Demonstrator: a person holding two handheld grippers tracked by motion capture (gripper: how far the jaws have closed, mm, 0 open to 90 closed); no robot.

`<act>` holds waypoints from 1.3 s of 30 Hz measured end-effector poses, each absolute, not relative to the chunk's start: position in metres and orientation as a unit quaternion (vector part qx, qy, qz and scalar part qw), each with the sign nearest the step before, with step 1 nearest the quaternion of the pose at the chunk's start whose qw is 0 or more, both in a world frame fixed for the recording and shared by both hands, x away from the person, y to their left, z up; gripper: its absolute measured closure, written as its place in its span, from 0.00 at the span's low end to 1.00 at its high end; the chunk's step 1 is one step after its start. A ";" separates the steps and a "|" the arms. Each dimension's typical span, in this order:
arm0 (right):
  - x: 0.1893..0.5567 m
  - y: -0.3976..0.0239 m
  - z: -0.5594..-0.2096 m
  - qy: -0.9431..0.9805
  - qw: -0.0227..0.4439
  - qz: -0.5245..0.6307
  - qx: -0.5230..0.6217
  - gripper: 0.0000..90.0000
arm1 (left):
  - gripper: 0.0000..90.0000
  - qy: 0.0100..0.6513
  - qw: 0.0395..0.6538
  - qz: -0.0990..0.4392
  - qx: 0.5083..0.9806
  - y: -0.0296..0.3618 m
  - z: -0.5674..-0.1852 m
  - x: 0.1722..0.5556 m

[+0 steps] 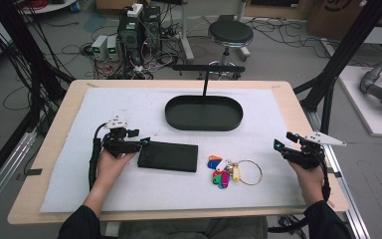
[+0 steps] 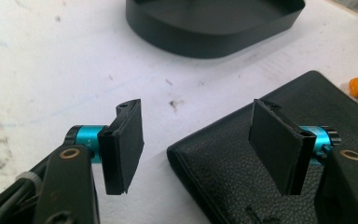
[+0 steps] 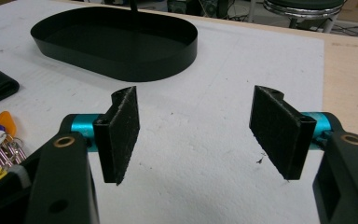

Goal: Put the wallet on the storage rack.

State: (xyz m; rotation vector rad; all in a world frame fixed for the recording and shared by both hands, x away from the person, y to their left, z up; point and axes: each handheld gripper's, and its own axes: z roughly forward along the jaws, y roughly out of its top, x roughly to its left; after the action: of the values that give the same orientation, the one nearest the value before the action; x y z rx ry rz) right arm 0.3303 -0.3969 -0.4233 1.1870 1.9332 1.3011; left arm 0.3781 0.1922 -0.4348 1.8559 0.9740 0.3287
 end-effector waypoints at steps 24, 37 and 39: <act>0.332 -0.393 -0.423 0.724 0.264 0.470 0.431 0.38 | 0.50 0.436 0.464 0.036 0.770 0.189 -0.452 0.391; 0.335 -0.389 -0.421 0.723 0.270 0.472 0.425 0.38 | 0.82 0.407 0.503 0.103 0.756 0.198 -0.442 0.373; 0.334 -0.388 -0.420 0.721 0.272 0.477 0.422 0.38 | 0.85 0.394 0.517 0.114 0.751 0.200 -0.439 0.368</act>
State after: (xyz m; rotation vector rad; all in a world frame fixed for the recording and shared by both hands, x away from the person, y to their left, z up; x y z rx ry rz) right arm 0.3344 -0.3877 -0.4198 1.1361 1.9422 1.2849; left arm 0.3684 0.1998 -0.4386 1.8041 0.9454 0.2744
